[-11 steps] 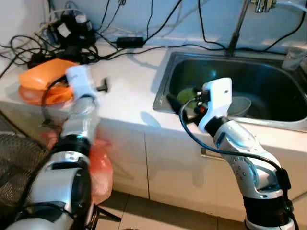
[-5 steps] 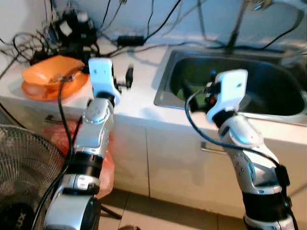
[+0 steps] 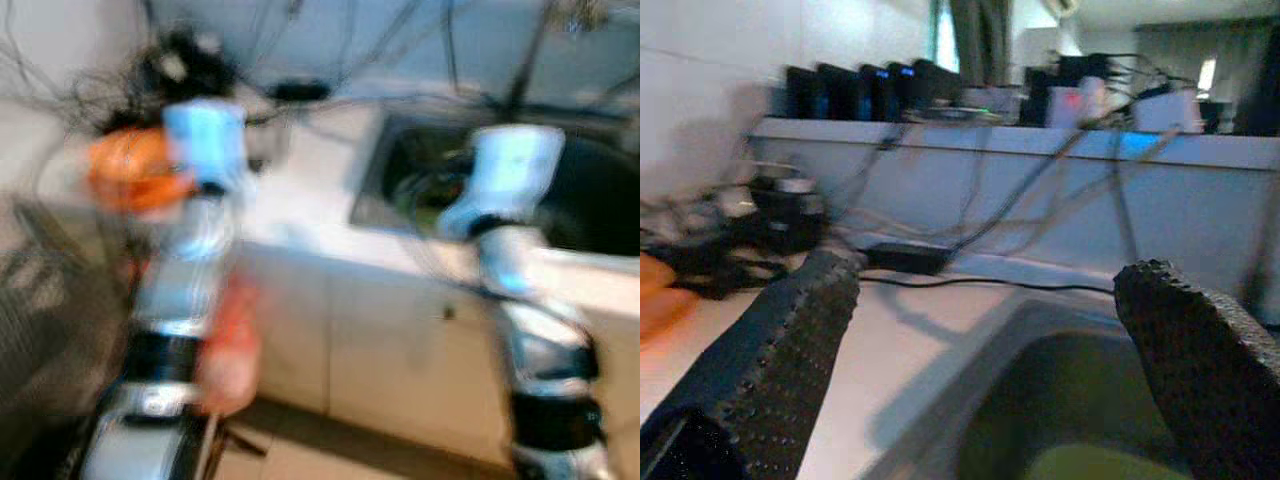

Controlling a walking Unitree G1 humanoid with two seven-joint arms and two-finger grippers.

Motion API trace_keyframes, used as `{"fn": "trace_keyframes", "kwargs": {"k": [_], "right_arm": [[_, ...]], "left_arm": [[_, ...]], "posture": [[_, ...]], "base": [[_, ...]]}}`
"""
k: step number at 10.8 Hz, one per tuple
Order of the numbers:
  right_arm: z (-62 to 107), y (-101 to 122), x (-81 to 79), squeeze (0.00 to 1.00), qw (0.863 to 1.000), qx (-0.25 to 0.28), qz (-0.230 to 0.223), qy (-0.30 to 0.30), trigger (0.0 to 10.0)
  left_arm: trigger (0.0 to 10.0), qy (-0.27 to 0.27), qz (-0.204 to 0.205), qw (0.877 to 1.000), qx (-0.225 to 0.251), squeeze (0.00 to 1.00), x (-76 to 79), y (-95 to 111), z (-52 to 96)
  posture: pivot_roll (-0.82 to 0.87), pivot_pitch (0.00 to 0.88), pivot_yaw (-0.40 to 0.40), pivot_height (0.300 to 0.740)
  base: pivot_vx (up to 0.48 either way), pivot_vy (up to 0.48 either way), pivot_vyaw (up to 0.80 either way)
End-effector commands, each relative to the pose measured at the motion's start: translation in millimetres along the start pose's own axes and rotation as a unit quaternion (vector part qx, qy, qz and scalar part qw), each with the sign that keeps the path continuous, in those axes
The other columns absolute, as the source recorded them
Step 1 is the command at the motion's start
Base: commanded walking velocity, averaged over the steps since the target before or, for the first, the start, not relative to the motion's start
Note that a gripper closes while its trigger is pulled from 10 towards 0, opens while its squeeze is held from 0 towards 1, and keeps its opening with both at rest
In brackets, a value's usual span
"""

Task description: Kitchen organization

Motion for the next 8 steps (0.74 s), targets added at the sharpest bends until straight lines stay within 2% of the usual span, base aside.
{"fn": "trace_keyframes", "kwargs": {"k": [1, 3, 5, 7, 8], "right_arm": [[2.5, 1, 14.4, 0.00, 1.000, 0.005, 0.010, -0.023, 10.0], [2.9, 1, 15.0, 0.00, 1.000, 0.008, 0.017, -0.025, 10.0], [2.4, 1, 15.0, 0.00, 0.999, 0.009, 0.023, -0.026, 10.0], [2.4, 1, 15.4, 0.00, 0.999, 0.009, 0.025, -0.025, 10.0], [2.1, 0, 15.7, 0.00, 0.999, 0.008, 0.027, -0.024, 10.0]], "left_arm": [[10.0, -0.027, 0.002, 1.000, 0.008, 0.00, 19.4, 7, -2.1], [10.0, -0.028, 0.003, 1.000, -0.002, 0.00, 20.1, 5, -1.8], [10.0, -0.029, 0.007, 0.999, -0.012, 0.00, 21.6, 1, 0.6], [10.0, -0.017, 0.001, 1.000, -0.023, 0.00, 17.2, -5, 1.3], [10.0, 0.000, -0.011, 0.999, -0.038, 0.00, 9.6, -13, 2.3]], "posture": [[0.02, 0.000, 0.068, 0.740], [0.01, 0.000, 0.069, 0.740], [0.01, 0.000, 0.068, 0.740], [0.02, 0.000, 0.065, 0.740], [0.01, 0.000, 0.063, 0.740]], "base": [[0.472, 0.000, 0.00], [0.459, 0.000, 0.00], [0.000, 0.000, 0.00], [0.000, 0.000, 0.00], [0.000, 0.000, 0.00]]}}
Point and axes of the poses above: a point about 5 cm out from each wrist's last joint towards the gripper, its own z axis pointing back from the gripper into the wrist, its own y axis along the axis of the wrist's last joint, x = y × z, the point moved 5 cm from there along -z, pointing out of the wrist towards the gripper
